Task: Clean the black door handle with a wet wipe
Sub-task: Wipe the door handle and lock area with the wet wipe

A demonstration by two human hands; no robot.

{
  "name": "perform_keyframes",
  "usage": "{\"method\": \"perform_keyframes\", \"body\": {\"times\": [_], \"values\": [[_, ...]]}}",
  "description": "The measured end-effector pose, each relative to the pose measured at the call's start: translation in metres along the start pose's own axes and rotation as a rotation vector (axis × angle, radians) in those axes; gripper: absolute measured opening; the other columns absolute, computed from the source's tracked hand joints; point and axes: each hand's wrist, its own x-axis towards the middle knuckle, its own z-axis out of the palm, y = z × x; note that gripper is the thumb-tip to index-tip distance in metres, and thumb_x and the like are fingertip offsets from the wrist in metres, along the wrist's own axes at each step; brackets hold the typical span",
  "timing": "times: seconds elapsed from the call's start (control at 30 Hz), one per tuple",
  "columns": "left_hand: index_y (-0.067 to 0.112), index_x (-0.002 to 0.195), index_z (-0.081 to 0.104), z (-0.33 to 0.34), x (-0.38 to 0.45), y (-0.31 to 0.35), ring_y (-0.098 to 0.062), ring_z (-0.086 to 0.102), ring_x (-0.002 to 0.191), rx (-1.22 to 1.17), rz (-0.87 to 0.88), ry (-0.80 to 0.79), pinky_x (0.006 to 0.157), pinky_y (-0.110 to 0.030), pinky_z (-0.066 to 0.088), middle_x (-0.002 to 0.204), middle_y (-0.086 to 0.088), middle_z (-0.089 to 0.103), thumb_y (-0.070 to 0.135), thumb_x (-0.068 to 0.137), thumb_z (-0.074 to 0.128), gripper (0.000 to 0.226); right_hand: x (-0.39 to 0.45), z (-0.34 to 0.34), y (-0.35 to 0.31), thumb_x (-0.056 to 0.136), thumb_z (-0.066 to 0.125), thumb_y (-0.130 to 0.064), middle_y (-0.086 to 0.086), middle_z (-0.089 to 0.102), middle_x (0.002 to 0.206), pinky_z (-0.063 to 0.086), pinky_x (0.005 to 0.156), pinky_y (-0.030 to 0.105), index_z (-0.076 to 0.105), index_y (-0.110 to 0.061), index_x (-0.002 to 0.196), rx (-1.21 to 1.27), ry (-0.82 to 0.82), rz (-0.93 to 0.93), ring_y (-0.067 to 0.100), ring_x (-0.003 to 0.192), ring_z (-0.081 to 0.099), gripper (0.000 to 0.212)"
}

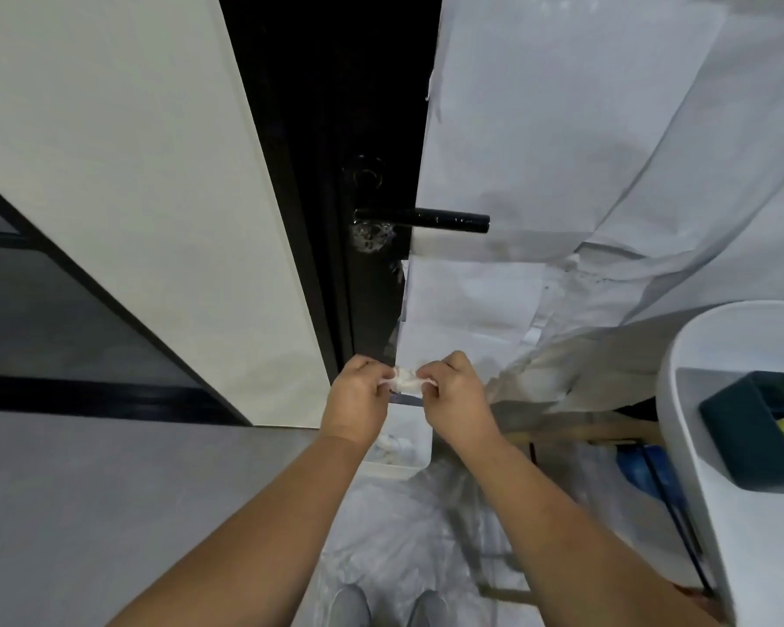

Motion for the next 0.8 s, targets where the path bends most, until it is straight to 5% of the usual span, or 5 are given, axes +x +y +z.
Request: {"method": "perform_keyframes", "body": {"times": [0.27, 0.43, 0.53, 0.63, 0.8], "values": [[0.008, 0.098, 0.076, 0.08, -0.026, -0.074, -0.025, 0.066, 0.086, 0.044, -0.14, -0.111, 0.077, -0.019, 0.046, 0.103, -0.008, 0.067, -0.006, 0.083, 0.062, 0.025, -0.034, 0.087, 0.066, 0.082, 0.054, -0.002, 0.008, 0.057, 0.103, 0.046, 0.081, 0.025, 0.068, -0.012, 0.098, -0.001, -0.133, 0.142, 0.024, 0.082, 0.06, 0.024], [0.01, 0.105, 0.073, 0.112, -0.03, -0.104, -0.023, 0.065, 0.089, 0.07, -0.191, -0.213, 0.083, -0.026, 0.05, 0.109, -0.007, 0.065, -0.003, 0.088, 0.059, 0.026, -0.036, 0.123, 0.091, 0.084, 0.053, -0.003, 0.009, 0.056, 0.098, 0.048, 0.072, 0.027, 0.069, -0.01, 0.092, -0.043, -0.197, 0.195, 0.026, 0.076, 0.059, 0.019], [0.011, 0.118, 0.069, 0.125, -0.024, -0.116, -0.023, 0.063, 0.106, 0.076, -0.198, -0.246, 0.093, -0.023, 0.046, 0.124, -0.007, 0.061, -0.002, 0.091, 0.056, 0.033, -0.029, 0.136, 0.103, 0.085, 0.051, -0.002, 0.012, 0.056, 0.103, 0.048, 0.08, 0.026, 0.069, -0.009, 0.101, -0.043, -0.234, 0.221, 0.028, 0.082, 0.061, 0.024], [0.014, 0.142, 0.05, 0.135, -0.02, -0.127, -0.018, 0.041, 0.138, 0.113, -0.224, -0.319, 0.11, -0.021, 0.031, 0.155, -0.004, 0.037, 0.0, 0.095, 0.052, 0.049, -0.025, 0.145, 0.112, 0.085, 0.05, -0.001, 0.01, 0.053, 0.12, 0.04, 0.09, 0.022, 0.062, -0.011, 0.118, -0.073, -0.34, 0.267, 0.026, 0.103, 0.058, 0.037], [0.018, 0.146, 0.043, 0.135, -0.03, -0.136, -0.021, 0.045, 0.134, 0.112, -0.322, -0.384, 0.106, -0.023, 0.034, 0.15, -0.004, 0.044, 0.003, 0.097, 0.049, 0.052, -0.033, 0.15, 0.116, 0.084, 0.05, -0.001, 0.006, 0.052, 0.123, 0.044, 0.092, 0.025, 0.062, -0.014, 0.119, -0.07, -0.36, 0.288, 0.023, 0.104, 0.059, 0.039]]}}
